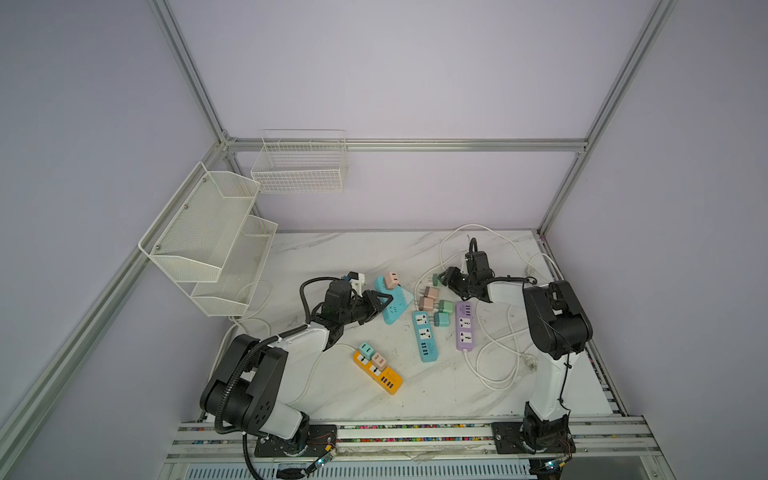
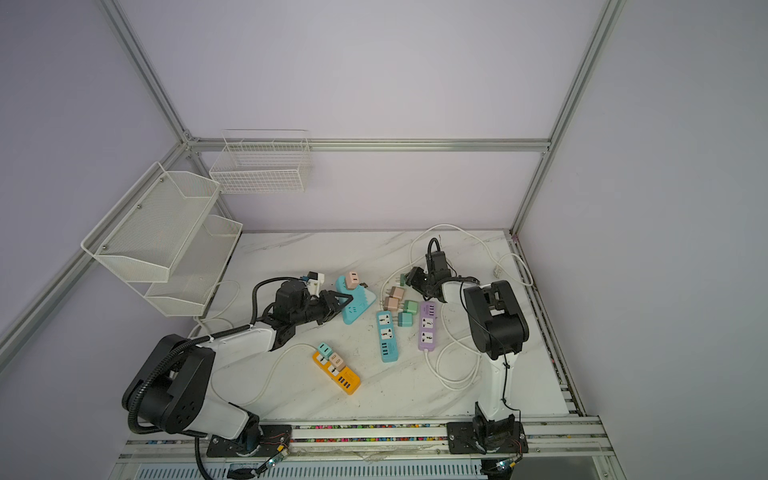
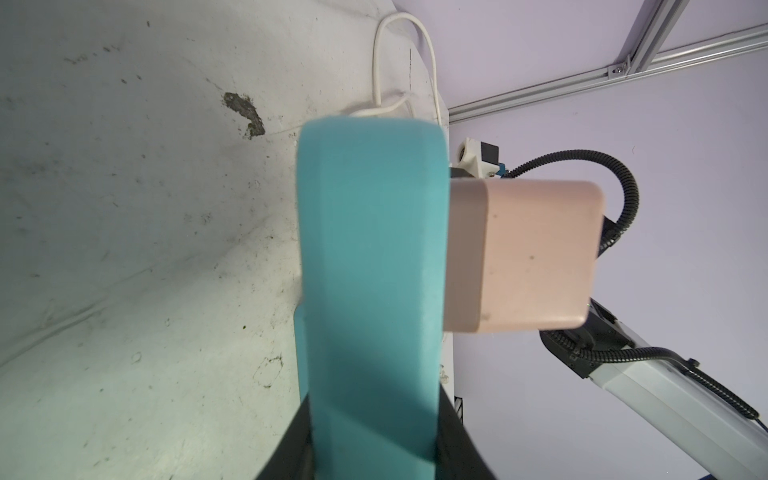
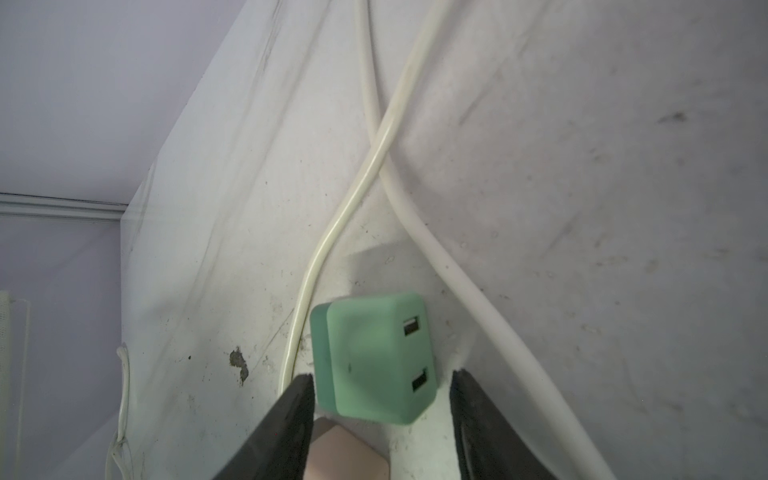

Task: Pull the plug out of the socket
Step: 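Lower the green plug beside the pink plugs and open the right gripper, then move the right gripper to the pink plug in the teal socket and grip it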

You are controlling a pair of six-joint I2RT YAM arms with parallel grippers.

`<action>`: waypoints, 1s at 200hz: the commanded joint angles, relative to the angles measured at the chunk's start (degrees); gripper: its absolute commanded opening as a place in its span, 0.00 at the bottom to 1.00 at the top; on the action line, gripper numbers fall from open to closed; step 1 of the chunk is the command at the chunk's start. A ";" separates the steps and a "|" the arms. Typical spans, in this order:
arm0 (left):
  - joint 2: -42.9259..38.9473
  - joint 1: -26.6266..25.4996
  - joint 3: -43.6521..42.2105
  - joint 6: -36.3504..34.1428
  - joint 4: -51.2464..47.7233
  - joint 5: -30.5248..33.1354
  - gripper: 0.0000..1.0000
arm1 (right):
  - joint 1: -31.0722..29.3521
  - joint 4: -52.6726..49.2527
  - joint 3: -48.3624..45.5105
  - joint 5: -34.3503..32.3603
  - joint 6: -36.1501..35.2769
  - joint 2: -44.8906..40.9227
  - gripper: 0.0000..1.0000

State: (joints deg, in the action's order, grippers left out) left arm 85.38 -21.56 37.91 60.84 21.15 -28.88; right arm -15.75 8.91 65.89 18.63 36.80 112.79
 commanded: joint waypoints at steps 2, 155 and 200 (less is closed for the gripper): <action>-0.83 -0.24 2.91 -3.50 1.74 -1.72 0.00 | 0.14 -4.69 1.03 -1.85 -3.91 -4.54 0.59; 1.47 -0.09 6.20 -13.60 -1.56 -1.79 0.00 | -18.47 -16.59 -2.57 -1.87 -8.29 -24.72 0.67; 1.81 -0.15 6.13 -14.27 -1.59 -1.15 0.00 | -24.35 -15.32 -0.44 -4.47 -2.18 -22.15 0.73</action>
State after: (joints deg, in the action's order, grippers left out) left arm 87.42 -21.56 38.15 48.56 16.62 -29.36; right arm -37.52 -6.02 63.37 16.43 30.24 89.52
